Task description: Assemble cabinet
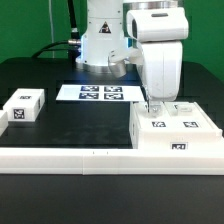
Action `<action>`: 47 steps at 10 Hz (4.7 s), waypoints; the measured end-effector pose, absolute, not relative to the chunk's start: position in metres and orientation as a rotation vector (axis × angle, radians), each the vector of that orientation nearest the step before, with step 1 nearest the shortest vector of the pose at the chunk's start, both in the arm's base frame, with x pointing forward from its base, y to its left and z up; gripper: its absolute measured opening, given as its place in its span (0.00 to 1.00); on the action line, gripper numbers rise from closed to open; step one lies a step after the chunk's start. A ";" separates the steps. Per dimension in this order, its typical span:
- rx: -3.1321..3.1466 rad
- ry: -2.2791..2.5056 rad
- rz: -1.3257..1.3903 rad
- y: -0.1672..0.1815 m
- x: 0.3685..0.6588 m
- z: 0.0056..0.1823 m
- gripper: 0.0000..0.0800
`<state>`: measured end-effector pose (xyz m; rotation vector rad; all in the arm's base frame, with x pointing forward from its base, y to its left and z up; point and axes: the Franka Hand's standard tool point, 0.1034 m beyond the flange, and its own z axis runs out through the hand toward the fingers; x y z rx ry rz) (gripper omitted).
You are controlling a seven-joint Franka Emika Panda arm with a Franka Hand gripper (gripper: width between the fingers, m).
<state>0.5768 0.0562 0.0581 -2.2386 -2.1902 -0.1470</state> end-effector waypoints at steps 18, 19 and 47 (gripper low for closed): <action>-2.594 -1.821 -0.231 0.061 0.535 0.089 1.00; -2.595 -1.819 -0.231 0.061 0.535 0.089 1.00; -3.089 -0.088 -0.167 0.092 0.478 0.027 1.00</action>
Offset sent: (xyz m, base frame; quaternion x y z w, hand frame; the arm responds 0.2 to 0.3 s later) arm 0.0000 0.0000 0.0000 0.0000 0.0000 0.0000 1.0000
